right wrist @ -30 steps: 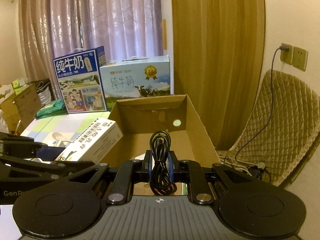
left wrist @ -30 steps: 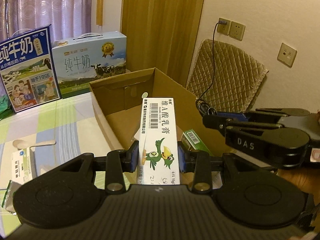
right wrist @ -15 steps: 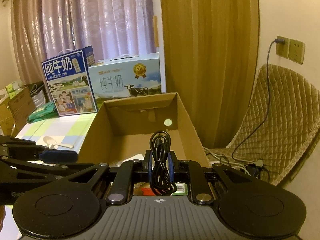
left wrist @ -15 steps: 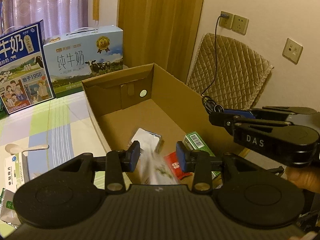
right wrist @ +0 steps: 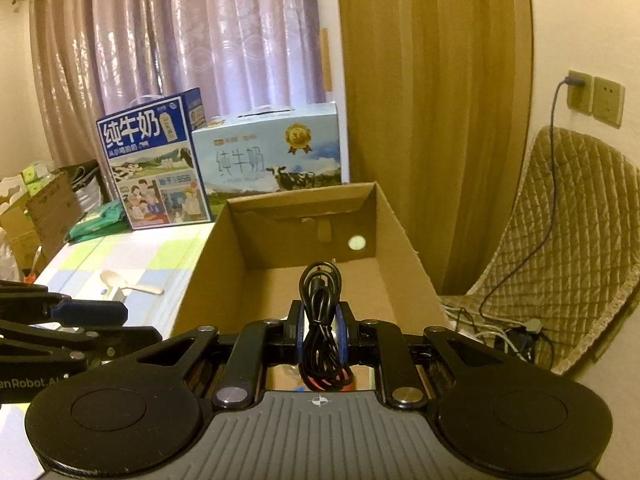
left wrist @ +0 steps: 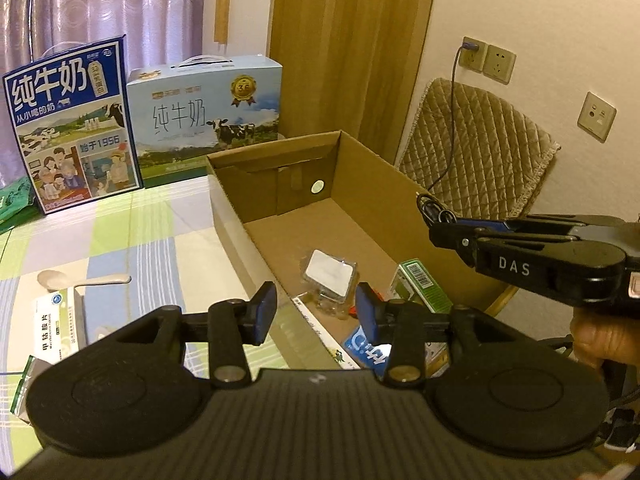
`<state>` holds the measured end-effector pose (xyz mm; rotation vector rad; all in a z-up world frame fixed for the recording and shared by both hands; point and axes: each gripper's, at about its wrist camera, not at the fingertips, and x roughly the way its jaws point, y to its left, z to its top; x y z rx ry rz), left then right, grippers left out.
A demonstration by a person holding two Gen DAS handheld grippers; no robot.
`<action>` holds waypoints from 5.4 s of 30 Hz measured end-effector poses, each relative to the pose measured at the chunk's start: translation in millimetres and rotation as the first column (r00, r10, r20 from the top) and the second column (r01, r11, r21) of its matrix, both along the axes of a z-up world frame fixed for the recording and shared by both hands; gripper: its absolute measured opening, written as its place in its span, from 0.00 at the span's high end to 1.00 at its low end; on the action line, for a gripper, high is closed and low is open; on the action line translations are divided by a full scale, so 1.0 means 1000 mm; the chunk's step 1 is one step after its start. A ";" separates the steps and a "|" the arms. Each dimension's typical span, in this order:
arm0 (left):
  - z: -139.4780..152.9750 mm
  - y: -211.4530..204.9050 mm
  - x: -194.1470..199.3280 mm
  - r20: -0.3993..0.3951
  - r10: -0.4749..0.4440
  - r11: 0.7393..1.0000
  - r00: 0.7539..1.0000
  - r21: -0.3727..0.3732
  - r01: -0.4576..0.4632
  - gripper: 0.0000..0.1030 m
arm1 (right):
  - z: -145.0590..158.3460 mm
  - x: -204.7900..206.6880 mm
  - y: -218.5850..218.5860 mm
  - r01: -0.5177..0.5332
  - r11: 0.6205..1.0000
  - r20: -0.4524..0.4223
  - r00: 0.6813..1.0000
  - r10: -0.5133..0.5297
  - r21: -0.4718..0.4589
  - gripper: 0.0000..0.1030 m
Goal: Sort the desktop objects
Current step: 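Carry the cable and ointment box into the cardboard box and open both tools, then move both tools back to the items left on the table, then grasp the silver foil tea bag with the left tool while the right tool grasps the white night light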
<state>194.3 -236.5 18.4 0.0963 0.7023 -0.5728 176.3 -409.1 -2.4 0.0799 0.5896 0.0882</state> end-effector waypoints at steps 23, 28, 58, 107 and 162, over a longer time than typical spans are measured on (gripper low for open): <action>-0.002 0.081 -0.045 -0.004 0.089 0.996 0.996 0.003 -0.089 0.34 | 0.014 -0.065 0.015 0.074 0.991 0.010 0.997 -0.075 0.109 0.16; -0.001 0.103 -0.063 -0.008 0.116 0.993 0.993 -0.009 -0.116 0.25 | 0.019 -0.078 0.034 0.058 0.991 -0.001 0.998 -0.059 0.124 0.08; -0.028 0.239 -0.111 -0.037 0.332 0.942 0.943 0.063 -0.329 0.03 | -0.019 -0.111 0.140 -0.154 0.980 -0.122 0.978 0.170 0.130 0.02; -0.106 0.272 -0.002 -0.175 0.350 0.936 0.920 0.022 -0.351 0.03 | -0.142 0.067 0.197 -0.423 0.882 -0.238 0.853 0.465 0.208 0.20; -0.136 0.263 0.066 -0.249 0.320 0.944 0.914 0.165 -0.286 0.35 | -0.173 0.081 0.283 -0.548 0.576 -0.201 0.807 0.556 -0.607 0.11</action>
